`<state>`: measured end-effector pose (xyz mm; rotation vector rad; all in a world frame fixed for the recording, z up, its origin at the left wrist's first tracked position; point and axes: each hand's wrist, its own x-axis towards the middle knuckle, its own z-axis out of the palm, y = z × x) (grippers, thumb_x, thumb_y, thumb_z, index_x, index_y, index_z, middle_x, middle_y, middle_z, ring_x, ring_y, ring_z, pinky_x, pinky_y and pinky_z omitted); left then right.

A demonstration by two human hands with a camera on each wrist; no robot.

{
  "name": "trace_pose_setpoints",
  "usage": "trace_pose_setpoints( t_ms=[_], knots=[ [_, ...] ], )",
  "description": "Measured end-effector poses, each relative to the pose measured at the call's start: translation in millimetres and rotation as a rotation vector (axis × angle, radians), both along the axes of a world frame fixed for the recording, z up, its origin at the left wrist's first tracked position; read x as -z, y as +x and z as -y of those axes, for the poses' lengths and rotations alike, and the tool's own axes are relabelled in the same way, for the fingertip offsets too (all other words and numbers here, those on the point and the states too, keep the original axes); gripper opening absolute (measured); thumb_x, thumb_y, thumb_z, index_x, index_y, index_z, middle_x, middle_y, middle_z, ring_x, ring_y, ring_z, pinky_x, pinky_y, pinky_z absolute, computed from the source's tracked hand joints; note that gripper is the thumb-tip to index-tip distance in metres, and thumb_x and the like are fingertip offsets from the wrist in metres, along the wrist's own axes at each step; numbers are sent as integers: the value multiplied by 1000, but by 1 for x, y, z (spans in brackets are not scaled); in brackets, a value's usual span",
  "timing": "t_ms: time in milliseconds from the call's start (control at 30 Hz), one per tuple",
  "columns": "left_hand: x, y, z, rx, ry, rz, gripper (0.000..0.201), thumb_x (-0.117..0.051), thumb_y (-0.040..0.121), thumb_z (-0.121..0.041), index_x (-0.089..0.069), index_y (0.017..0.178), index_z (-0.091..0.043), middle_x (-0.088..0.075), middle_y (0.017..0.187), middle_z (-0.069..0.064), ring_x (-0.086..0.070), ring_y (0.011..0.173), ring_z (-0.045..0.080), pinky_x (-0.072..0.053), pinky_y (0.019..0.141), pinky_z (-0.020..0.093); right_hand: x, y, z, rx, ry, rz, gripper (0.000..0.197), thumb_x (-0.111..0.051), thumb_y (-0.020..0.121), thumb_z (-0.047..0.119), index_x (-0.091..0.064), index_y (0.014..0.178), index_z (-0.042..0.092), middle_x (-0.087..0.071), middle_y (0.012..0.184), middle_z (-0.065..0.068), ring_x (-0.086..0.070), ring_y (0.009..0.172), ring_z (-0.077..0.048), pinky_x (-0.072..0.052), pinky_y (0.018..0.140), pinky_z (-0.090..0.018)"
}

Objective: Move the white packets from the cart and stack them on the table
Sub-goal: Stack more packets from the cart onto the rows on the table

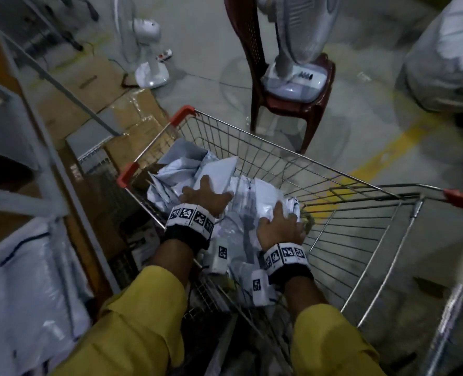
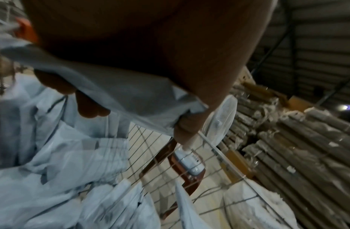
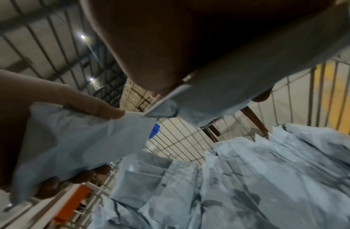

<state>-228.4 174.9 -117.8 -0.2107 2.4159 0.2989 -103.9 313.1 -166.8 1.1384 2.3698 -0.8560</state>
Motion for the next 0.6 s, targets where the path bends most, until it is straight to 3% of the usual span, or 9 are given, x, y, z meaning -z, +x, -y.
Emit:
trace_pose_setpoints(
  t_ms=[133,267,333,400,467,500,533,600],
  knots=[
    [-57,29,27,-79,94,-116,117,-52,57,-86,-14,157,-38,-8,163,24,-19,147,47,-29,116,55,-51,16,13,-34,55,-91,65,-45,95,43,-27,156,31,-30,155,-19,-28,139,-39,-25,112,-50],
    [-109,71,57,-148,203,-237,122,-47,44,-85,-25,153,-33,-25,160,19,-37,139,43,-40,109,49,-90,40,29,-28,60,-182,66,-44,91,45,-29,155,36,-31,152,-19,-27,138,-41,-26,112,-54],
    [-132,95,71,-189,296,-279,119,-56,52,-80,-26,154,-29,-29,160,15,-39,139,38,-41,108,42,-108,54,38,-14,51,-243,65,-45,90,46,-32,153,37,-32,149,-19,-29,136,-42,-29,112,-55],
    [-150,116,85,-222,375,-316,98,-68,77,-61,-25,157,-24,-32,159,13,-41,137,32,-44,94,29,-127,70,45,0,56,-289,64,-46,90,47,-35,152,37,-34,148,-19,-35,133,-43,-31,111,-53],
    [-172,139,98,-246,437,-338,82,-66,91,-45,-24,157,-23,-35,156,11,-52,118,25,-43,74,21,-144,87,51,9,67,-328,62,-47,89,48,-39,150,37,-35,148,-19,-41,131,-44,-35,111,-51],
    [-182,150,105,-246,441,-361,81,-66,91,-47,-24,157,-25,-37,155,10,-54,107,22,-40,70,21,-153,95,54,11,74,-351,61,-47,88,49,-42,148,37,-36,147,-19,-45,129,-44,-37,110,-50],
    [-189,159,111,-233,432,-394,82,-65,89,-55,-26,156,-28,-40,153,9,-55,106,22,-44,77,23,-161,104,58,12,77,-371,61,-46,87,49,-45,146,36,-38,144,-20,-48,126,-44,-39,109,-50],
    [-202,176,125,-221,404,-445,95,-61,75,-74,-30,154,-32,-42,153,8,-51,127,30,-43,102,33,-176,121,65,2,76,-413,62,-44,83,50,-48,143,35,-41,140,-21,-51,122,-44,-42,106,-51]
  ],
)
